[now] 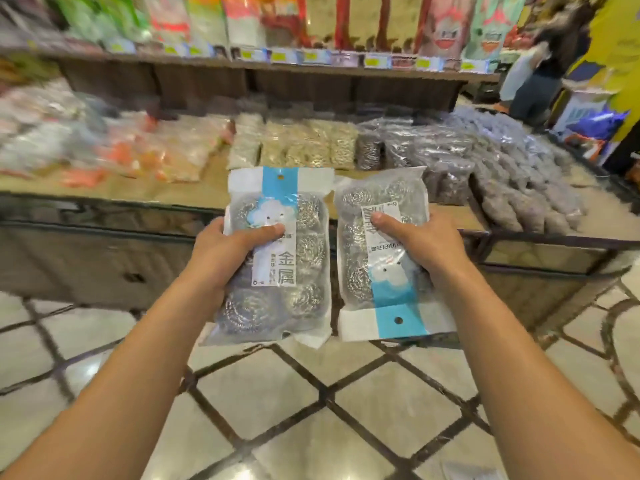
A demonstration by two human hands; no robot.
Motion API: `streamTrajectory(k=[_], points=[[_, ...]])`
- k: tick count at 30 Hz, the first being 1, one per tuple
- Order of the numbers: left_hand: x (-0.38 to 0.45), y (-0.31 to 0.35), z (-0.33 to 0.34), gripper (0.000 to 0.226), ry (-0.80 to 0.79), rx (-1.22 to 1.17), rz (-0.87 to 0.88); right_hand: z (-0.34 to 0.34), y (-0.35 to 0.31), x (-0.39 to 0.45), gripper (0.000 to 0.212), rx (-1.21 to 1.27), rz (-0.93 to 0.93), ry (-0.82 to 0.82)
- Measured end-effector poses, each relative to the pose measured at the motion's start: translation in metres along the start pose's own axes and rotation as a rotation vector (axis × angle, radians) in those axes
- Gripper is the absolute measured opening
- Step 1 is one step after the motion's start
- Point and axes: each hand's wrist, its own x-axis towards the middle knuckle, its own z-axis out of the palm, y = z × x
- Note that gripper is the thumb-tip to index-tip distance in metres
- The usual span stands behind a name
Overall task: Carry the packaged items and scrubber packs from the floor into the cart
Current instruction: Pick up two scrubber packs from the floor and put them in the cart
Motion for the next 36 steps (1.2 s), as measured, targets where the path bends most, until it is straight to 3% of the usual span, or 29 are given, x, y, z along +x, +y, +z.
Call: streamTrajectory(k=[7,13,18,21,25,28,33,36], points=[[0.029,0.015,-0.19,0.04,0.289,-0.012,0.014,0.203,-0.066,-0.003,0.033,-0.007,-0.077,-0.251],[0.041,0.011,-0.311,0.041,0.492,-0.053,-0.01,0.339,-0.1,-0.006,0.037,-0.059,-0.096,-0.456],[0.063,0.002,-0.396,0.034,0.64,-0.11,-0.046,0.466,-0.128,0.003,0.061,-0.075,-0.136,-0.614],[0.083,-0.002,-0.443,0.042,0.735,-0.143,-0.054,0.535,-0.147,0.006,0.076,-0.072,-0.166,-0.685],[0.112,0.001,-0.501,0.044,0.856,-0.191,-0.06,0.623,-0.174,0.014,0.054,-0.108,-0.2,-0.822],[0.128,0.004,-0.545,0.042,0.937,-0.243,-0.062,0.688,-0.197,0.016,0.062,-0.116,-0.202,-0.908],[0.142,0.003,-0.617,0.052,1.053,-0.284,-0.046,0.786,-0.234,0.008,0.037,-0.119,-0.269,-1.016],[0.152,0.0,-0.663,0.053,1.123,-0.312,-0.036,0.843,-0.251,-0.004,0.041,-0.14,-0.272,-1.078]])
